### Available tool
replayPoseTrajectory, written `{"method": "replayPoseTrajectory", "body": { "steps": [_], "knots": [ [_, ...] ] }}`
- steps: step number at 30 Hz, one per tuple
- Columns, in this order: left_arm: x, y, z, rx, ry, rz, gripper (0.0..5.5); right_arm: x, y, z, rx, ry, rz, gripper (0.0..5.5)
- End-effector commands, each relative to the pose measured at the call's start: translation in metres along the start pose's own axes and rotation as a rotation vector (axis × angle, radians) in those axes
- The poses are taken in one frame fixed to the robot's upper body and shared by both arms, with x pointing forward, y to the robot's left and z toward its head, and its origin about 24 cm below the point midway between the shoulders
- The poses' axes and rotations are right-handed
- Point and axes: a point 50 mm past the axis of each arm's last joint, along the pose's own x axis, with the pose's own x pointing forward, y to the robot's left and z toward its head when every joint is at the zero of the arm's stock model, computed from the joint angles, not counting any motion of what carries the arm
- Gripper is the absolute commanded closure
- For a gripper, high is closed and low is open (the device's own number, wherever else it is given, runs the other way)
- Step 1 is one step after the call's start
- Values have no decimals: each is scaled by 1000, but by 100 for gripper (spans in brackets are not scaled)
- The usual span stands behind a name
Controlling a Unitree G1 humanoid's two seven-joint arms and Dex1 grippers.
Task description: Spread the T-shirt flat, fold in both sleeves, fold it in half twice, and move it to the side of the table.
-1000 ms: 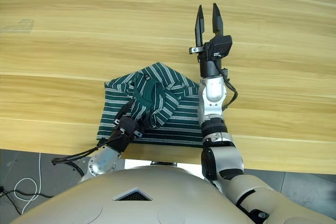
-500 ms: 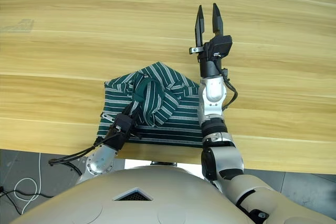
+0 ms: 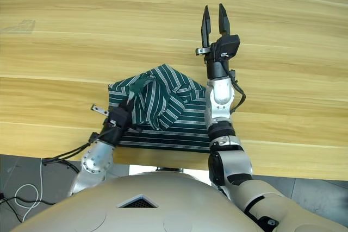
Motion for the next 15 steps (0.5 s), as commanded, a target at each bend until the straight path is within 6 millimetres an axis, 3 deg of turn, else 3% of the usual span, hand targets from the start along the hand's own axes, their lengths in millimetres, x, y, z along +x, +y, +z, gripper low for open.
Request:
{"method": "replayPoseTrajectory", "body": {
  "steps": [1, 5, 10, 15],
  "knots": [
    [4, 27, 12, 56, -37, 29, 549, -14, 10, 7, 185, 123, 220, 385],
    [2, 47, 26, 144, -74, 4, 549, -64, 26, 32, 604, 327, 512, 385],
    [1, 48, 29, 192, -67, -33, 549, -89, 31, 40, 709, 498, 536, 385],
    [2, 45, 30, 204, -67, -54, 549, -104, 45, 29, 743, 637, 523, 385]
  ]
}}
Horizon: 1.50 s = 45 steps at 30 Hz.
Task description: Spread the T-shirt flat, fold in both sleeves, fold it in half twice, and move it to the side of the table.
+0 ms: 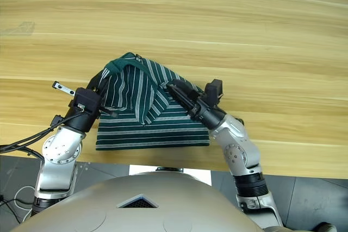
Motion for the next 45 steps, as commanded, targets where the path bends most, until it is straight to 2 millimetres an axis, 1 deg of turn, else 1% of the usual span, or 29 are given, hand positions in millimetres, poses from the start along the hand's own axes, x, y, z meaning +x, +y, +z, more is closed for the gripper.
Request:
{"method": "replayPoseTrajectory", "body": {
  "steps": [1, 4, 7, 10, 14, 16, 18, 22, 23, 25, 29, 35, 38, 41, 45],
  "knots": [
    [1, -2, 3, 16, -4, -21, 549, 2, 1, -17, 46, 68, -41, 385],
    [2, -4, 2, 12, -3, -29, 549, 11, 0, -23, 76, 64, -53, 385],
    [3, -7, 2, 15, -5, -37, 549, 21, -7, -27, 95, 54, -82, 385],
    [2, -4, 4, 17, -15, -31, 549, 24, -17, -28, 96, 48, -121, 385],
    [4, -3, 6, 25, -24, -31, 549, 26, -21, -30, 96, 44, -132, 385],
    [4, -2, 7, 26, -28, -27, 550, 27, -22, -33, 94, 56, -131, 357],
    [4, -2, 7, 22, -32, -23, 550, 26, -21, -35, 106, 72, -124, 313],
    [3, -5, 7, 12, -31, -22, 550, 26, -9, -39, 131, 112, -44, 251],
    [3, -5, 6, 11, -30, -22, 550, 26, -7, -38, 131, 114, -30, 245],
    [3, -5, 6, 12, -28, -23, 550, 27, -7, -38, 131, 114, -24, 245],
    [3, -5, 9, 5, -47, -25, 550, 31, -12, -39, 120, 121, -40, 245],
    [0, -11, 12, 17, -88, -90, 550, 41, -17, -39, 85, 129, -46, 245],
    [-1, -14, 14, 16, -113, -124, 550, 46, -14, -40, 66, 138, -19, 245],
    [-1, -16, 10, 16, -106, -135, 550, 53, -8, -40, 46, 140, 22, 245],
    [0, -16, 5, 22, -91, -131, 550, 55, -6, -41, 40, 142, 35, 245]
  ]
}}
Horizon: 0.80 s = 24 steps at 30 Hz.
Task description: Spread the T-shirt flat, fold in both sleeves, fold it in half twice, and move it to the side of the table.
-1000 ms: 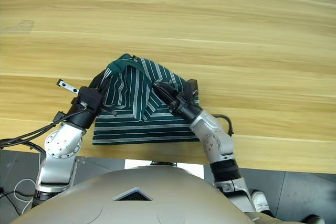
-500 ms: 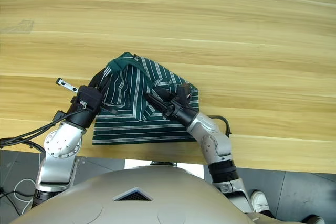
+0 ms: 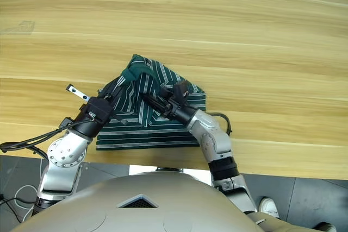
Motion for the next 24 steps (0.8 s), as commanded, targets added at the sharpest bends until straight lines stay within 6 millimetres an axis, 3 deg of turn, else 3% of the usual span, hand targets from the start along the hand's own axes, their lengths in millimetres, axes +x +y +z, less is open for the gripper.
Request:
{"method": "replayPoseTrajectory", "body": {
  "steps": [1, 15, 17, 20, 24],
  "knots": [
    [1, 0, -5, 14, 17, -5, 550, 3, 1, 3, -22, -5, 11, 263],
    [3, 5, -11, 42, 31, 22, 550, 4, 1, 3, -43, 0, 26, 533],
    [4, 7, -13, 47, 36, 27, 550, 3, 0, 7, -62, -10, 28, 546],
    [3, 15, -16, 81, 48, 46, 550, -4, -4, 27, -121, -52, 41, 546],
    [-2, 39, -16, 166, 63, 74, 550, -30, -11, 81, -290, -130, 46, 546]
  ]
}}
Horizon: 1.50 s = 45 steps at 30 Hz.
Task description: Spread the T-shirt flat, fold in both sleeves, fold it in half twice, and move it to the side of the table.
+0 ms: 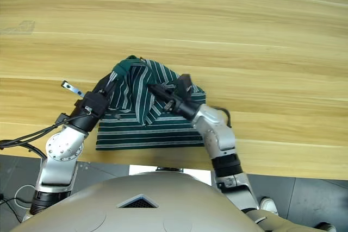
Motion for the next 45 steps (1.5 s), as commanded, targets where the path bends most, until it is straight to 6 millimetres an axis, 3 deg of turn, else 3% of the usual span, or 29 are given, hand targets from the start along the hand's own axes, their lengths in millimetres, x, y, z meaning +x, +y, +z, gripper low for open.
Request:
{"method": "replayPoseTrajectory", "body": {
  "steps": [1, 4, 8, 11, 15, 18, 23, 26, 29, 32, 33, 37, 39, 41, 43, 45],
  "knots": [
    [-1, 23, 0, 100, 7, 11, 550, -19, -10, 54, -183, -73, 11, 546],
    [1, 44, 6, 180, -6, -28, 550, -36, -13, 98, -360, -90, -12, 546],
    [20, 67, 29, 308, -77, -156, 550, -43, -11, 125, -506, -49, -20, 546],
    [41, 86, 50, 360, -128, -227, 550, -39, -6, 151, -628, -29, 12, 546],
    [77, 126, 90, 347, -173, -262, 550, -32, 1, 195, -822, 33, 54, 546],
    [98, 149, 115, 384, -163, -315, 550, -24, 0, 239, -946, 45, 44, 546],
    [172, 211, 154, 440, -87, -110, 550, 18, -35, 320, -1018, -95, -233, 546],
    [210, 229, 172, 525, 8, 62, 550, 41, -49, 349, -1061, -160, -523, 546],
    [223, 237, 196, 641, 46, 243, 550, 45, -45, 372, -1128, -245, -749, 546],
    [228, 231, 227, 736, -16, 245, 550, 42, -28, 393, -1149, -362, -758, 546],
    [229, 226, 225, 775, -6, 186, 550, 42, -26, 394, -1157, -375, -736, 546],
    [231, 192, 161, 932, 101, -254, 550, 47, -53, 352, -1192, -208, -606, 546],
    [216, 167, 109, 934, 114, -495, 550, 48, -76, 298, -1167, -64, -441, 546],
    [187, 130, 62, 946, 109, -729, 550, 40, -91, 236, -1109, 66, -269, 546],
    [153, 88, 35, 888, 58, -886, 550, 34, -90, 184, -1032, 135, -143, 546],
    [122, 49, 18, 792, 3, -958, 550, 28, -82, 147, -960, 173, -57, 546]
  ]
}}
